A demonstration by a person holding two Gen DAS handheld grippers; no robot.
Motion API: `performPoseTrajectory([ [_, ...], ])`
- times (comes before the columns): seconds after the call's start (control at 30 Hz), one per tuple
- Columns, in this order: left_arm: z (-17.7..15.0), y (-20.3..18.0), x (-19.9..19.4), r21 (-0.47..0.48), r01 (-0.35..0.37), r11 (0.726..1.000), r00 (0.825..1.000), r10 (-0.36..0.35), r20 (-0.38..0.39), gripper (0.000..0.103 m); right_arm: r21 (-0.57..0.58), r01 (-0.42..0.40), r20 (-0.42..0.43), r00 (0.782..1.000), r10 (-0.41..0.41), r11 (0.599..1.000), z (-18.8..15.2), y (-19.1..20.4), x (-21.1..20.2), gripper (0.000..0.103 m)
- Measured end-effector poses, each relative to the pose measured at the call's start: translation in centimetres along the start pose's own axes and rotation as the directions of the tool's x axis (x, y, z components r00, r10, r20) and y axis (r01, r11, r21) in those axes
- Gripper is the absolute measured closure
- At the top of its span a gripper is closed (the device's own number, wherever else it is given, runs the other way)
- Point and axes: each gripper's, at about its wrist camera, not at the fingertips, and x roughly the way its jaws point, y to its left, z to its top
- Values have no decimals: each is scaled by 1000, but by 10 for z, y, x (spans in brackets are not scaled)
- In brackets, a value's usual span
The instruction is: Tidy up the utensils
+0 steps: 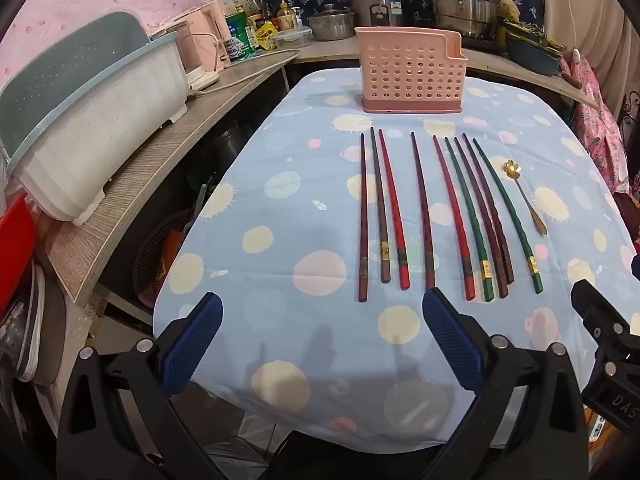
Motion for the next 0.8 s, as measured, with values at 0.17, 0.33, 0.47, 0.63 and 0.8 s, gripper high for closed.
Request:
performPoseTrajectory([
  [0.17,-4,0,0,1,3,1000,1000,-3,-5,7,-1,-4,2,1000,4,1000,-1,0,-2,7],
  [0.33,-5,-6,-1,5,6,1000,1000,-6,-12,7,-1,-6,-8,1000,6,1000,-1,-1,2,7],
  [0.47,-1,-6,3,0,12,1000,1000,-12,-23,7,0,-7,-6,1000,7,1000,-1,-2,1,7],
  [0.63,-2,-6,1,3,15,1000,1000,-15,-15,7,2,-4,-10,1000,4,1000,0,-1,-2,7],
  [0.8,-3,-7,0,11,19,1000,1000,-19,-12,7,4,-2,-7,1000,2,1000,-1,-3,-2,7],
])
